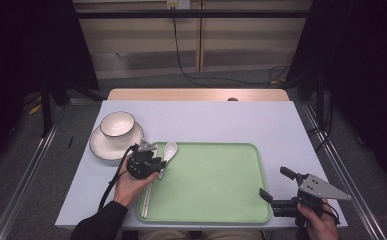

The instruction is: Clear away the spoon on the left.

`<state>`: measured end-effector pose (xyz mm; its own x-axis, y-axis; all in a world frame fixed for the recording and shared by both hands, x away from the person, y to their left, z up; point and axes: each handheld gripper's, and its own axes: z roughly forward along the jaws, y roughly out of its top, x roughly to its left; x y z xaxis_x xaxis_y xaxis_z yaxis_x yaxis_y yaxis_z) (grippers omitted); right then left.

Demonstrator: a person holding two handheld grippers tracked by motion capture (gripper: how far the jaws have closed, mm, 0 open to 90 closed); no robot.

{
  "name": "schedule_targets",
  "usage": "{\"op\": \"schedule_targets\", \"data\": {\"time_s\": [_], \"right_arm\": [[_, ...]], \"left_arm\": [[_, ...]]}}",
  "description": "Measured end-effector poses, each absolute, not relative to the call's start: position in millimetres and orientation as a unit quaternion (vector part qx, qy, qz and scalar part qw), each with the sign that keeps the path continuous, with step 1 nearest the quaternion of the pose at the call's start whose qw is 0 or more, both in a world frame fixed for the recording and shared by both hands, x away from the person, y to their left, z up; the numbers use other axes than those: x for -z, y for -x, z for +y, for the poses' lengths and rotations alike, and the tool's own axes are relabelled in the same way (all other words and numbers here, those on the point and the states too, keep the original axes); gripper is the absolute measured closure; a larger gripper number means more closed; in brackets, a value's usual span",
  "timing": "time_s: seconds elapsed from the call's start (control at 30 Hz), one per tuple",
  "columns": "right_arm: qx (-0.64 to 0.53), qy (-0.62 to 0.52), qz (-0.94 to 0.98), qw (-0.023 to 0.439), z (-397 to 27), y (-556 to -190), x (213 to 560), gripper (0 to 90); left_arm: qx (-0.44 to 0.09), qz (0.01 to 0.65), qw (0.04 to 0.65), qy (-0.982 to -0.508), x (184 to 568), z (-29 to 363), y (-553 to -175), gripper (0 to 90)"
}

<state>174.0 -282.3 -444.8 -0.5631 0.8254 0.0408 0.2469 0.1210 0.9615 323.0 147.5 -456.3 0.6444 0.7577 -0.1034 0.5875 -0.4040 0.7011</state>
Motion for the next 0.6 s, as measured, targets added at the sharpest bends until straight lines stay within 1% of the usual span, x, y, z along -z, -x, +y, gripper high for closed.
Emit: {"op": "schedule_targets", "data": {"time_s": [0.07, 0.1, 0.2, 0.23, 0.4, 0.43, 0.47, 0.53, 0.57, 0.6], "right_arm": [[-0.54, -0.382, 0.701, 0.268, -282, -174, 445, 0.7], [-0.54, -0.382, 0.701, 0.268, -282, -174, 445, 0.7], [-0.54, -0.381, 0.7, 0.27, -283, -174, 445, 0.7], [-0.54, -0.381, 0.701, 0.27, -283, -174, 445, 0.7], [-0.54, -0.383, 0.701, 0.267, -282, -174, 445, 0.7], [-0.541, -0.382, 0.7, 0.268, -282, -174, 444, 0.7], [-0.542, -0.382, 0.699, 0.267, -282, -174, 445, 0.7], [-0.541, -0.381, 0.7, 0.268, -281, -175, 444, 0.7], [-0.542, -0.382, 0.699, 0.267, -281, -175, 444, 0.7], [-0.543, -0.383, 0.698, 0.267, -281, -175, 444, 0.7]], "left_arm": [[-0.118, 0.404, 0.371, -0.828, 455, 148, -322, 63.7], [-0.115, 0.403, 0.374, -0.827, 455, 149, -322, 58.8], [-0.134, 0.4, 0.367, -0.829, 453, 150, -320, 44.3], [-0.132, 0.4, 0.365, -0.83, 452, 151, -320, 39.5], [-0.159, 0.396, 0.359, -0.83, 445, 157, -317, 23.4], [-0.164, 0.4, 0.359, -0.827, 445, 158, -317, 17.3], [-0.167, 0.405, 0.363, -0.822, 444, 161, -318, 13.2], [-0.176, 0.404, 0.374, -0.816, 441, 165, -319, 9.4], [-0.172, 0.407, 0.383, -0.811, 439, 168, -319, 5.8], [-0.169, 0.404, 0.389, -0.811, 438, 172, -320, 4.5]]}}
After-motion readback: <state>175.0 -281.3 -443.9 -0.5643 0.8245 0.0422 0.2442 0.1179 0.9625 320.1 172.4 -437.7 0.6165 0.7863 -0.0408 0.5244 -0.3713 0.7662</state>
